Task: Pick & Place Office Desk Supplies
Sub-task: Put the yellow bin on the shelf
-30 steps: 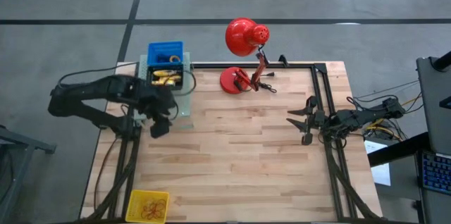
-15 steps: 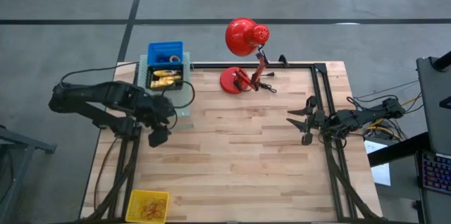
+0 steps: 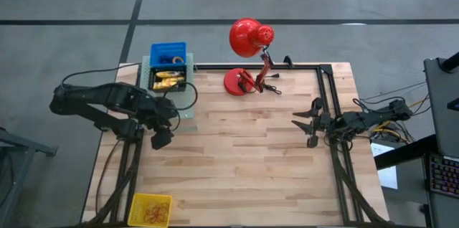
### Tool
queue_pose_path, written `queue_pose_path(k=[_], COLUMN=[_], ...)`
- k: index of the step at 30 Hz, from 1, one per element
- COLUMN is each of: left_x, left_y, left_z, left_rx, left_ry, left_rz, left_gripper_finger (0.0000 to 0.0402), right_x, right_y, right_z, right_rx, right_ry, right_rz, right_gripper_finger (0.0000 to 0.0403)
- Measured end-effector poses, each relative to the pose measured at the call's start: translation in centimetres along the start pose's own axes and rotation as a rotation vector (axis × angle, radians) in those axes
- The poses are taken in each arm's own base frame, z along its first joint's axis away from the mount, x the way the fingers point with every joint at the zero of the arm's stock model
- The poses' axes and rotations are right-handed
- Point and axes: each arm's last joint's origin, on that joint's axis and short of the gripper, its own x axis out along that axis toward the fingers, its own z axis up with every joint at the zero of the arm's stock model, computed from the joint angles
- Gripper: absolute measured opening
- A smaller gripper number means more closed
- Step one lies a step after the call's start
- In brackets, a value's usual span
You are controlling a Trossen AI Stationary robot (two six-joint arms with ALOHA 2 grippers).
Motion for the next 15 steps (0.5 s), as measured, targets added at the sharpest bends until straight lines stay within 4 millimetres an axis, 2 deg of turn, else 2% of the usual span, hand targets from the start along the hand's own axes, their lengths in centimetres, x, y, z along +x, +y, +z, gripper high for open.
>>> queue_pose_path(k=[5, 8, 11, 15], left_x=[0.0, 0.4, 1.2, 3.0], left_y=[0.0, -0.7, -2.4, -5.9], left_z=[0.0, 0.1, -0.2, -1.6], left_rx=[0.006, 0.013, 0.039, 0.153], left_ry=[0.003, 0.016, 0.046, 0.117], left_rz=[0.003, -0.031, -0.050, -0.046], left_gripper_finger=[0.0222, 0.0223, 0.0223, 0.0223], right_x=[0.0, 0.0, 0.0, 0.0], right_y=[0.0, 0.0, 0.0, 0.0], right_z=[0.0, 0.0, 0.0, 0.0], right_rx=[0.000, 0.000, 0.000, 0.000], right_ry=[0.000, 0.000, 0.000, 0.000], right_rz=[0.000, 0.000, 0.000, 0.000], right_gripper_finger=[0.0128, 0.0127, 0.0128, 0.0128])
